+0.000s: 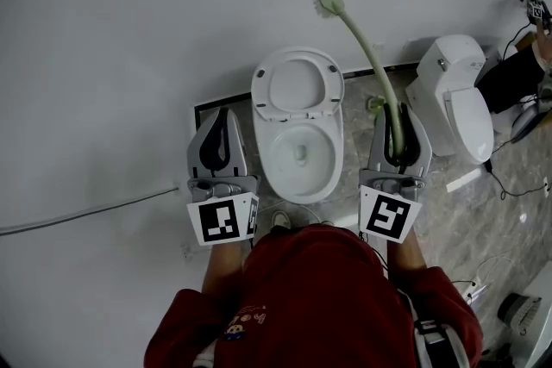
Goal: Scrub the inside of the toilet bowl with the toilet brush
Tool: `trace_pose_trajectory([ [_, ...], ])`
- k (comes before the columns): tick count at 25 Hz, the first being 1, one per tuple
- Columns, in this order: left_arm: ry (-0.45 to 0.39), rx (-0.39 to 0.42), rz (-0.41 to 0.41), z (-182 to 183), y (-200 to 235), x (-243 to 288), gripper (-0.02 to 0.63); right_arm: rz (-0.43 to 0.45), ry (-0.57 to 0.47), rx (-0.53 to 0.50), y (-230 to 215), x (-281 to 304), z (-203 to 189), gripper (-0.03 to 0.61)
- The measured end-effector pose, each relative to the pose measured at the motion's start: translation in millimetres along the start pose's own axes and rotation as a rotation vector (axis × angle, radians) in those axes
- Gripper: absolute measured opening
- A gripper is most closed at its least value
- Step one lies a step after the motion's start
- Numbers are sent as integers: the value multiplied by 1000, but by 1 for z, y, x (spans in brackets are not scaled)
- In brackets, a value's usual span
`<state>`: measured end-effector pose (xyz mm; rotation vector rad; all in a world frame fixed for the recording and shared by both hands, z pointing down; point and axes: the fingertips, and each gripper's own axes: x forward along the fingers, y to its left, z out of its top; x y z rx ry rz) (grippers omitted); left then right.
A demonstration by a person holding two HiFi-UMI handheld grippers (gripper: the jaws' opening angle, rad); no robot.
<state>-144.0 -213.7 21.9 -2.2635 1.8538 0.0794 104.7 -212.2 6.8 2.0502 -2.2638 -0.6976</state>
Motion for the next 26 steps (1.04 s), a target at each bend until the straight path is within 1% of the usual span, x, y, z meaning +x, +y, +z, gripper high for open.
trace_pose_trajectory([
  [8, -1, -12, -18, -1, -4, 6, 6, 2, 19, -24, -1, 4, -3, 112],
  [26, 2, -26, -23, -1, -13, 8, 6, 8, 30, -37, -6, 3, -7, 112],
])
